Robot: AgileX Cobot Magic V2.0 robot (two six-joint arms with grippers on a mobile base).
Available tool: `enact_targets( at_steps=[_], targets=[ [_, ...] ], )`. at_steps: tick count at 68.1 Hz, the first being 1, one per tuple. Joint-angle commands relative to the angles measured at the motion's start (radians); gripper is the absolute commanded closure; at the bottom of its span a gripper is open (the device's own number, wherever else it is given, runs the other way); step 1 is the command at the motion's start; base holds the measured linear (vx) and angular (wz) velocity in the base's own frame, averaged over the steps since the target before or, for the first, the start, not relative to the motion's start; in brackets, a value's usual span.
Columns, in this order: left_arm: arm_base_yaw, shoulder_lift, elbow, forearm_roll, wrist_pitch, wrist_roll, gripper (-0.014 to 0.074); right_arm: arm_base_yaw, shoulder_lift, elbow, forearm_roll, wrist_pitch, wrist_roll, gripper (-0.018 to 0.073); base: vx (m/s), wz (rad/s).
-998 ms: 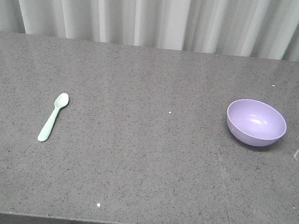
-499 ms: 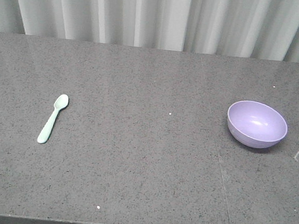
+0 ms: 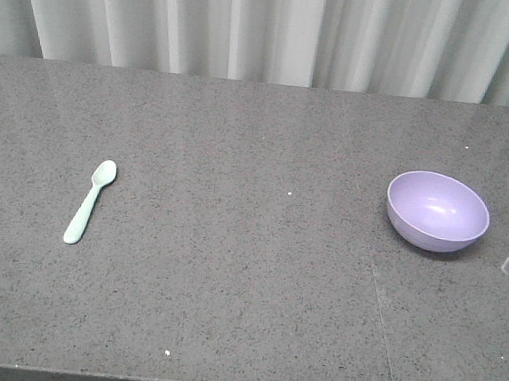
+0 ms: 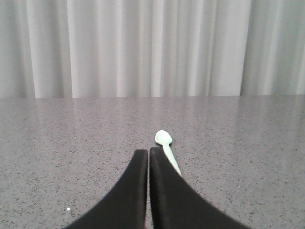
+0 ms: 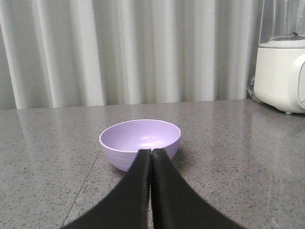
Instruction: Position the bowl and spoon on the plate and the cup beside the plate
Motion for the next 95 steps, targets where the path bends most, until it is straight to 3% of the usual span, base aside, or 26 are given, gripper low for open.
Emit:
enact_targets(
  at_steps=[1, 50, 64, 80, 95],
  targets=[
    [0.001, -0.014, -0.018, -0.008, -0.076, 0.002, 0.0603, -0.006, -0.009, 0.006, -0.008, -0.071, -0.005, 0.0570, 0.00, 0.00],
    [0.001, -0.014, -0.019, -0.008, -0.074, 0.002, 0.0603, -0.006, -0.009, 0.006, -0.008, -0.081, -0.015, 0.0570, 0.00, 0.00],
    [0.001, -0.011, -0.095, -0.008, -0.043, 0.002, 0.0603, -0.006, -0.001, -0.034, -0.008, -0.079, -0.026, 0.0570, 0.00, 0.00],
    [0.001, 0.137, -0.324, -0.008, 0.129, 0.002, 0.0603, -0.006, 0.138, -0.206, -0.008, -0.039, -0.076, 0.0570, 0.00, 0.00],
    [0.001, 0.421, -0.670, -0.008, 0.411, 0.001, 0.0603, -0.006, 0.379, -0.520, -0.008, 0.224, -0.088, 0.0570, 0.00, 0.00]
  ],
)
